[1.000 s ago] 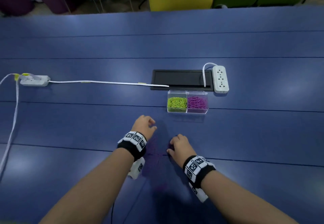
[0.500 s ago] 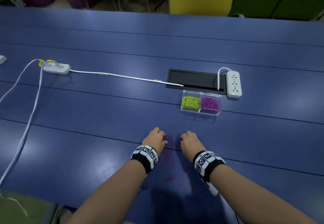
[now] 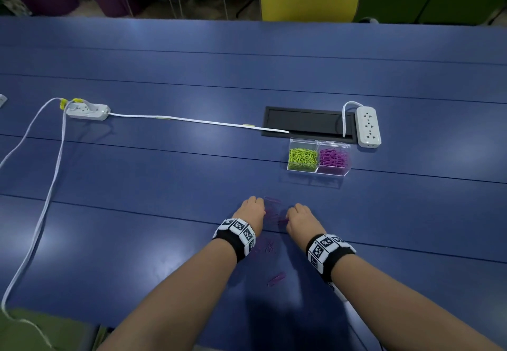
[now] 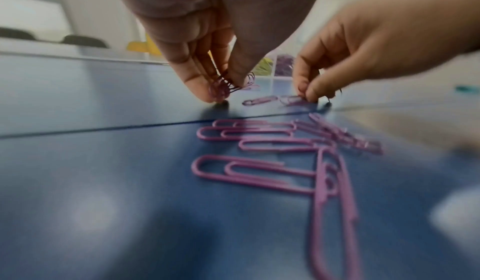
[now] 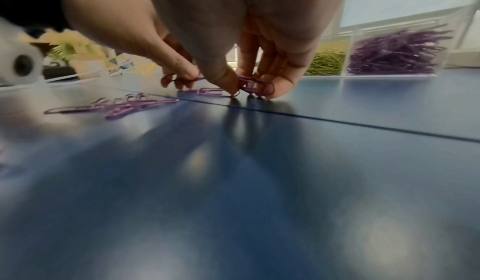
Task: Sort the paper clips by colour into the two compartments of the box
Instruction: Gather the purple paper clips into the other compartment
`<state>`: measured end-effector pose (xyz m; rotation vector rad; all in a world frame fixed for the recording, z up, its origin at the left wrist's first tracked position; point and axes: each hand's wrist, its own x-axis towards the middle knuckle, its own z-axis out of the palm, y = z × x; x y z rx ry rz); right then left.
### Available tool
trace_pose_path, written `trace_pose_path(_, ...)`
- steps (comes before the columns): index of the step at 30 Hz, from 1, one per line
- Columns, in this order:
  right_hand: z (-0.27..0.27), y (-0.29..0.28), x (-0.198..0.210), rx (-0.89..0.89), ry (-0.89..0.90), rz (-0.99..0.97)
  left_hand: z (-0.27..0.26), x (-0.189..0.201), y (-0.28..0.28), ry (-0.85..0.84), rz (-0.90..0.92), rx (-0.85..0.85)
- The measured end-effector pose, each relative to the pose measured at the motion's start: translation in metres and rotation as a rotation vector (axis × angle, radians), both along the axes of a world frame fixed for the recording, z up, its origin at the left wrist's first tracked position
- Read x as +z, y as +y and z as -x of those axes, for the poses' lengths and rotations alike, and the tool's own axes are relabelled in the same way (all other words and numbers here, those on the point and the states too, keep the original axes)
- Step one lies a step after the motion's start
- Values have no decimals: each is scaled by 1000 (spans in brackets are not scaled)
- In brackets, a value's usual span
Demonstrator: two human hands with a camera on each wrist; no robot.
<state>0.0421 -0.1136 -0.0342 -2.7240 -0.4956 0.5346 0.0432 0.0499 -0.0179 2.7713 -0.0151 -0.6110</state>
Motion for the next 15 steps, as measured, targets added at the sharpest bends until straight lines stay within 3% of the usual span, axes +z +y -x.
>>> trace_pose_path(5,-3,-12,8,-164,109,-112,15,12,25,-21,212,221)
trace_pose_path(10,-1,-21,15,-366,191,-297,41,5,44,75,193,32)
trace_pose_path(15,-3,-7,12,-356,232,-302,55,-2,42,163,66,-172)
